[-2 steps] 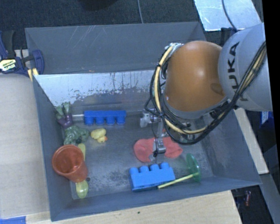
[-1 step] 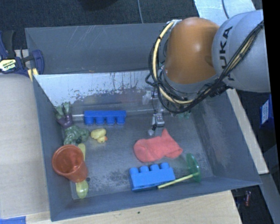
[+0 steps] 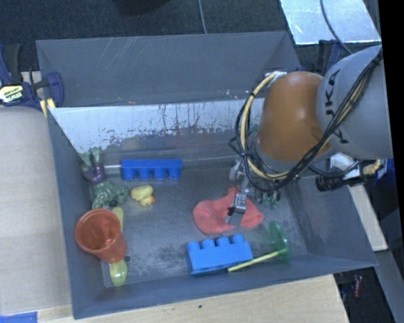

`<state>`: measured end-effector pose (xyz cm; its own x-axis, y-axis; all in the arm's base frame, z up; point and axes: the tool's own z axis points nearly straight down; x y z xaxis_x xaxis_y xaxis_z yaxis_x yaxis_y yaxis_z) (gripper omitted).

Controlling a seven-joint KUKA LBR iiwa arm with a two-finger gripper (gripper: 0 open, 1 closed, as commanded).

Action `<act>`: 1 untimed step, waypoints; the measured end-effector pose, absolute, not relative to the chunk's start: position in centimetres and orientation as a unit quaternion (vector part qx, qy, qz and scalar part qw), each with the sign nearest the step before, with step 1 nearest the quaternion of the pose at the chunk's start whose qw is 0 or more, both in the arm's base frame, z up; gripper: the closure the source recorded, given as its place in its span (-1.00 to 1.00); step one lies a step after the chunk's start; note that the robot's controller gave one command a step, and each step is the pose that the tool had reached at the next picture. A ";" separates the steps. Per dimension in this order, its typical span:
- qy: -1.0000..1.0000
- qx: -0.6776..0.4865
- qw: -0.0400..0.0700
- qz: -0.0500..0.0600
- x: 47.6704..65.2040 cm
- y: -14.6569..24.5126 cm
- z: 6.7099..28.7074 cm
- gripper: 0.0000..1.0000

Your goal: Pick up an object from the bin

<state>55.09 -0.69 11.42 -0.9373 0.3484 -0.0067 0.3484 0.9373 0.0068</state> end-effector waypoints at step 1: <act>0.996 -0.086 0.013 0.001 51.2 -1.9 8.0 1.00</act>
Offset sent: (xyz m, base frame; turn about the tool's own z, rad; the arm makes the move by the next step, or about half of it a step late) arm 0.0000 0.0000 0.0000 0.0000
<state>51.24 -1.91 8.02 -0.9847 -0.1721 -0.0259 -0.1721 0.9851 -0.0007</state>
